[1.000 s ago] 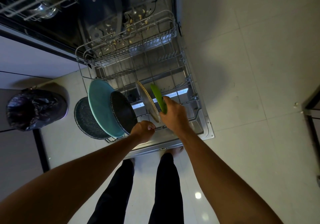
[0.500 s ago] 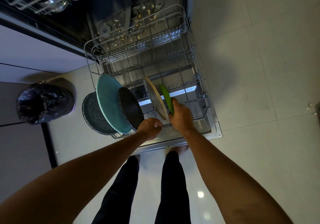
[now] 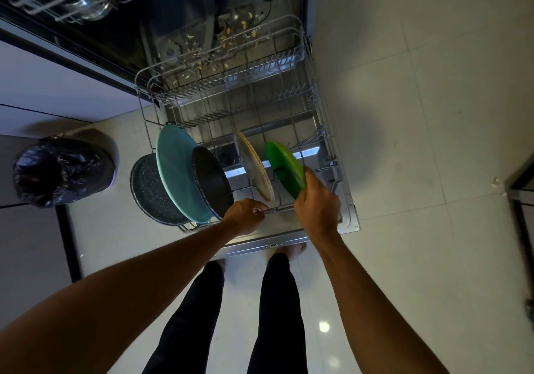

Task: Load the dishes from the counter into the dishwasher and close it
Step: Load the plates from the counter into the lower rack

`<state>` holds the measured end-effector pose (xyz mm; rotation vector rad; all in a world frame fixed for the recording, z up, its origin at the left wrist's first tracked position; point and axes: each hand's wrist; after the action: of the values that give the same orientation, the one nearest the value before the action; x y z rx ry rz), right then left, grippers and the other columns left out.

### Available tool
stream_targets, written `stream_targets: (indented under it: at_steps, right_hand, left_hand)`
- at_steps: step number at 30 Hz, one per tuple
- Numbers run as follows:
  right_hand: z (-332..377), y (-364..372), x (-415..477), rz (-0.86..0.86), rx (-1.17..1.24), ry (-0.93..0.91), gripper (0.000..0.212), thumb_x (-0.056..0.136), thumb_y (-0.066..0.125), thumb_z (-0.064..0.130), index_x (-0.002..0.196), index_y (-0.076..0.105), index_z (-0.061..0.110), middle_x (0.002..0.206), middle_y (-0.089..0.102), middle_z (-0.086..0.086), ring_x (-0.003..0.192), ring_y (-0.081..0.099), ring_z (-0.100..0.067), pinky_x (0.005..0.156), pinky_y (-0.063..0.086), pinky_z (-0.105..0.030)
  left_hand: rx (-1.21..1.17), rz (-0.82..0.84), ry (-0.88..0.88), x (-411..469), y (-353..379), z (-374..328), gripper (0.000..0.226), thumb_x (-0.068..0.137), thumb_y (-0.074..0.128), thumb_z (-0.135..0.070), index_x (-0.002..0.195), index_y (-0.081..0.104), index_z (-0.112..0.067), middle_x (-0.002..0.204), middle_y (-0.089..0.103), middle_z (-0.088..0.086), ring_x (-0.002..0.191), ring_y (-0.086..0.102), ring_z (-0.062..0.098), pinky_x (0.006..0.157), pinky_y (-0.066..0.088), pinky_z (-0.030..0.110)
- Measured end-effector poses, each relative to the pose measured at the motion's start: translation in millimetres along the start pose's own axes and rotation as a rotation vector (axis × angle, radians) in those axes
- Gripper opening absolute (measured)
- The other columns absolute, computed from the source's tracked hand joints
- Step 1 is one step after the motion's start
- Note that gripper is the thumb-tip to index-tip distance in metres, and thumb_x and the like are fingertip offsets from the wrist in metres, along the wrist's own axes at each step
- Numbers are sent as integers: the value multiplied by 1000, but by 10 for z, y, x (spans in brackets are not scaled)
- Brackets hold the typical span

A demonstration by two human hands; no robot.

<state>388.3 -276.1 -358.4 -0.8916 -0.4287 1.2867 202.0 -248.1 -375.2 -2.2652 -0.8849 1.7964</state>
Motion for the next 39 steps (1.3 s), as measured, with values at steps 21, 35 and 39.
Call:
stream_targets:
  at_steps: [21, 35, 39]
  right_hand:
    - [-47, 107, 329, 11, 43, 28, 54, 88, 73, 15, 137, 52, 10, 103, 72, -14, 92, 73, -30, 81, 60, -39]
    - [-8, 190, 274, -85, 78, 115, 57, 89, 71, 13, 142, 50, 9, 106, 72, -15, 94, 73, -31, 83, 61, -48]
    - [-27, 159, 355, -99, 73, 122, 50, 93, 66, 12, 141, 51, 11, 100, 73, -14, 90, 73, -30, 78, 62, -48]
  left_hand:
    - [16, -57, 15, 126, 55, 58, 30, 96, 49, -25, 112, 74, -31, 126, 68, -5, 118, 61, 18, 96, 44, 22]
    - [-25, -65, 7, 158, 97, 112, 29, 93, 52, -27, 111, 74, -32, 123, 69, -6, 114, 62, 15, 91, 43, 19]
    - [-27, -69, 11, 178, 103, 140, 29, 93, 52, -27, 110, 74, -32, 122, 69, -5, 113, 63, 16, 93, 45, 21]
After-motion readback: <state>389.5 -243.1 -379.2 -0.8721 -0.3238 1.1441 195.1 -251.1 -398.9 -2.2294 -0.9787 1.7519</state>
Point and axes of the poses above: each hand's wrist, its own x-axis towards the middle knuckle, its own y-axis out of the palm, z = x × y
